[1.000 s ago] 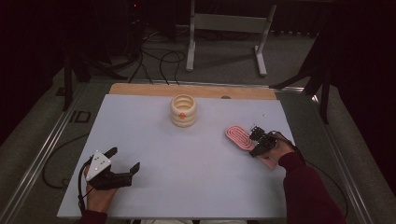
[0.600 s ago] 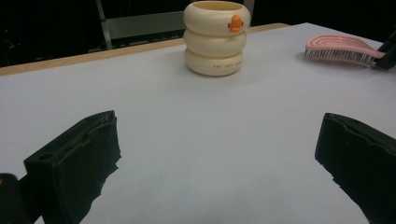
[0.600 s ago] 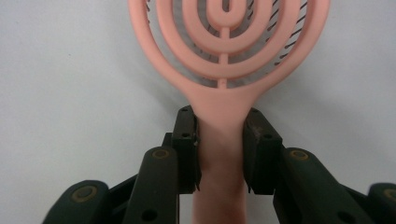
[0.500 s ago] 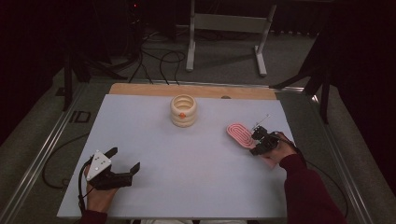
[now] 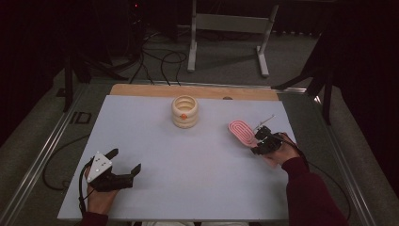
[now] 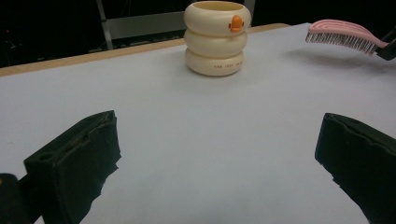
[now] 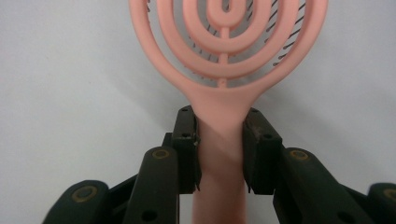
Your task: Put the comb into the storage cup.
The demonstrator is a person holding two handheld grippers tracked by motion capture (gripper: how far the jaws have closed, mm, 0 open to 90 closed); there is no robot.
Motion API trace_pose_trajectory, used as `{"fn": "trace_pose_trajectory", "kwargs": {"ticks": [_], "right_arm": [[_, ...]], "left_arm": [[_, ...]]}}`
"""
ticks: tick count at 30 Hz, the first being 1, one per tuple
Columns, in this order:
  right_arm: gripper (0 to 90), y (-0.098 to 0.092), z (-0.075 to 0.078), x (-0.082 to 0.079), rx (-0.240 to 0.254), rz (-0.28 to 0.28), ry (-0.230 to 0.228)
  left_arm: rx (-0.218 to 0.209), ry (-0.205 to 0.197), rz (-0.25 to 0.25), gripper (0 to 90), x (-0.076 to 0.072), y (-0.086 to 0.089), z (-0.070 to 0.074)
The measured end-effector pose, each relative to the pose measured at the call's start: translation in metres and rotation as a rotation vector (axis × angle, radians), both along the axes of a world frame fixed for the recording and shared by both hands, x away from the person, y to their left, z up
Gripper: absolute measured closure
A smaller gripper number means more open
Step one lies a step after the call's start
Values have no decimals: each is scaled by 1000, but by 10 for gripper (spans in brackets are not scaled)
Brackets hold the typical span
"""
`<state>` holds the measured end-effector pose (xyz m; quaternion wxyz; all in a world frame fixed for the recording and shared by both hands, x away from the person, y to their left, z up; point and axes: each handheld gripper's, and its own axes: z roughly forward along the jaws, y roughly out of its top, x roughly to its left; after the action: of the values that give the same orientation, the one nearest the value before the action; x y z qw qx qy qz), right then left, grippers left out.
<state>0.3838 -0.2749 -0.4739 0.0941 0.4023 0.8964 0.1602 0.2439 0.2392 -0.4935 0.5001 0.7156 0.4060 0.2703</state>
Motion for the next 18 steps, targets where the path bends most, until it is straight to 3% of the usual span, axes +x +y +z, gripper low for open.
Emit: {"fn": "trace_pose_trajectory", "kwargs": {"ticks": [18], "right_arm": [[698,6,14,-10,56,-15,-95]], "left_arm": [[-12,0,0,3,0,0,0]]}}
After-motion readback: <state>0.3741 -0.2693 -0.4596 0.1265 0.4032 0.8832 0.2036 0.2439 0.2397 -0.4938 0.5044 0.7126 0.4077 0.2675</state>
